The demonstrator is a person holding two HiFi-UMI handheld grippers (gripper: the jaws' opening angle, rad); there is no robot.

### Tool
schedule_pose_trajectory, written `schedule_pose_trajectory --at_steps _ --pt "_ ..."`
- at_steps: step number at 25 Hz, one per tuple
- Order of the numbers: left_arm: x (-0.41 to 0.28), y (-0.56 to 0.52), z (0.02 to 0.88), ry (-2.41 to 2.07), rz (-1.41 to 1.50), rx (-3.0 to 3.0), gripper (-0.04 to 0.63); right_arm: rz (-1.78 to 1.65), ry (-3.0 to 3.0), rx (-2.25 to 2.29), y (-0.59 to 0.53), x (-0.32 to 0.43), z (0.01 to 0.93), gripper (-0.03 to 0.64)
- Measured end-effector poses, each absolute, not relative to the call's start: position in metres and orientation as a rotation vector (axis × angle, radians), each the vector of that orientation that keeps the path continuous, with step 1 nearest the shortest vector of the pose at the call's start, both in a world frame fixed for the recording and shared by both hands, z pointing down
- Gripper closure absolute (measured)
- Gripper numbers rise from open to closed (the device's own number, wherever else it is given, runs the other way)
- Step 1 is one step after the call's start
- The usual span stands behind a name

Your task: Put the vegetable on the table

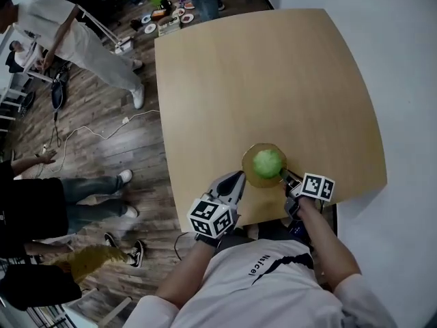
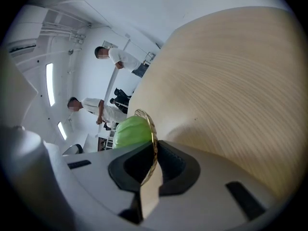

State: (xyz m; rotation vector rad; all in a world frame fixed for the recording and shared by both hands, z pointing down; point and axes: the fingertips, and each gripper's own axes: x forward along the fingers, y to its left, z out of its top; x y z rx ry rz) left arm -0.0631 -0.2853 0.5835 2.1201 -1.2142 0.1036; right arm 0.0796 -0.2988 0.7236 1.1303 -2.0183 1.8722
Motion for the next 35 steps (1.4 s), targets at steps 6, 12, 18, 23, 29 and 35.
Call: schedule_pose_trajectory --at_steps 6,12,18,23,29,35 --pt "-0.060 -0.316 0.600 -1.247 0.122 2.068 0.583 1.849 -1.977 1.077 -0.341 0.083 0.761 0.588" --pt "-0.066 -0.320 0.614 -1.259 0.136 2.033 0.583 1.843 -1.948 1.029 -0.353 0.076 0.786 0.583" --pt "-0.071 -0.314 0.621 -1.269 0.136 2.014 0.583 1.843 -1.933 1.016 -0.353 0.076 0.799 0.583" --pt "-0.074 -0.312 0.620 -1.279 0.132 2.008 0.583 1.801 -1.935 1.021 -0.357 0.078 0.802 0.583" --pt "-0.074 -0.305 0.616 -1.274 0.119 2.006 0.583 1.747 -1.950 1.071 -0.360 0.097 0.786 0.580" --pt "-0.068 -0.295 0.609 -1.240 0.126 2.032 0.583 1.589 -1.997 1.165 -0.353 0.111 0.752 0.583"
